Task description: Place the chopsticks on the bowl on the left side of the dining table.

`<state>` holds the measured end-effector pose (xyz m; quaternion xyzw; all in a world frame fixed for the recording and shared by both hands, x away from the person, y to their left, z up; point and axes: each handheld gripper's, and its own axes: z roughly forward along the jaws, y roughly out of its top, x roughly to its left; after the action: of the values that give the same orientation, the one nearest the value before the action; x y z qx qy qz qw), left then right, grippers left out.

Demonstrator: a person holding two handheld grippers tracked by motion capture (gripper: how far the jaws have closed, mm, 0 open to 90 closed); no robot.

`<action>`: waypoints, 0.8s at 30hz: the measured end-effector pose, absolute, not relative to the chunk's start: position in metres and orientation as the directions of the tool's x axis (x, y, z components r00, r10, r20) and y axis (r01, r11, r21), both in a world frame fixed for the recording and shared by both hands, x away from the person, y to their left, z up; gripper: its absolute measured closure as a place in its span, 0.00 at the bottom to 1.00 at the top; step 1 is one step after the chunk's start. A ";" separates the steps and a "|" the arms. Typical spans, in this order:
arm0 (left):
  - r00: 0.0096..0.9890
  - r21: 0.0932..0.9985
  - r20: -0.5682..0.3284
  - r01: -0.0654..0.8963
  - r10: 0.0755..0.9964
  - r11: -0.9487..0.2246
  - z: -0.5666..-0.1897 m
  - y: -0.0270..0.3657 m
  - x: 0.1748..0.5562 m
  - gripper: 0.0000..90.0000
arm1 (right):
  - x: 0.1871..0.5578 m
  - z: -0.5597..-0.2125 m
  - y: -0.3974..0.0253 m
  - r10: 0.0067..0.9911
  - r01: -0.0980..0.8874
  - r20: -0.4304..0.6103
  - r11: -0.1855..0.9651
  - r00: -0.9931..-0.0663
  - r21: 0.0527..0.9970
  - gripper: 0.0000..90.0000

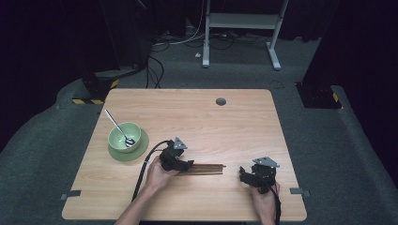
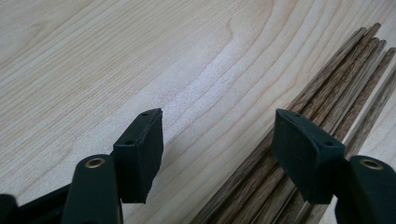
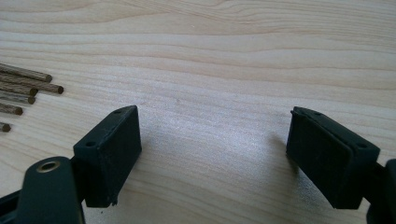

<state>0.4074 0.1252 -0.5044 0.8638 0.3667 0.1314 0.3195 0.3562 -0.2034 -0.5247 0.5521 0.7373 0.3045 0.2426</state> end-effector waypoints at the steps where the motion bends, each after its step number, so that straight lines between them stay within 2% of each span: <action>1: 0.696 0.646 -0.007 0.551 0.718 -0.527 -0.505 0.125 0.408 0.38 | 0.356 -0.525 -0.203 0.962 0.666 -0.022 0.205 -0.273 0.717 0.19; 24: 0.672 0.640 0.000 0.569 0.740 -0.516 -0.507 0.131 0.411 0.38 | 0.356 -0.525 -0.203 0.962 0.666 -0.021 0.205 -0.273 0.717 0.20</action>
<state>0.4112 0.1314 -0.5069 0.8598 0.3807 0.1376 0.3113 0.3562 -0.2034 -0.5247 0.5518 0.7374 0.3048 0.2425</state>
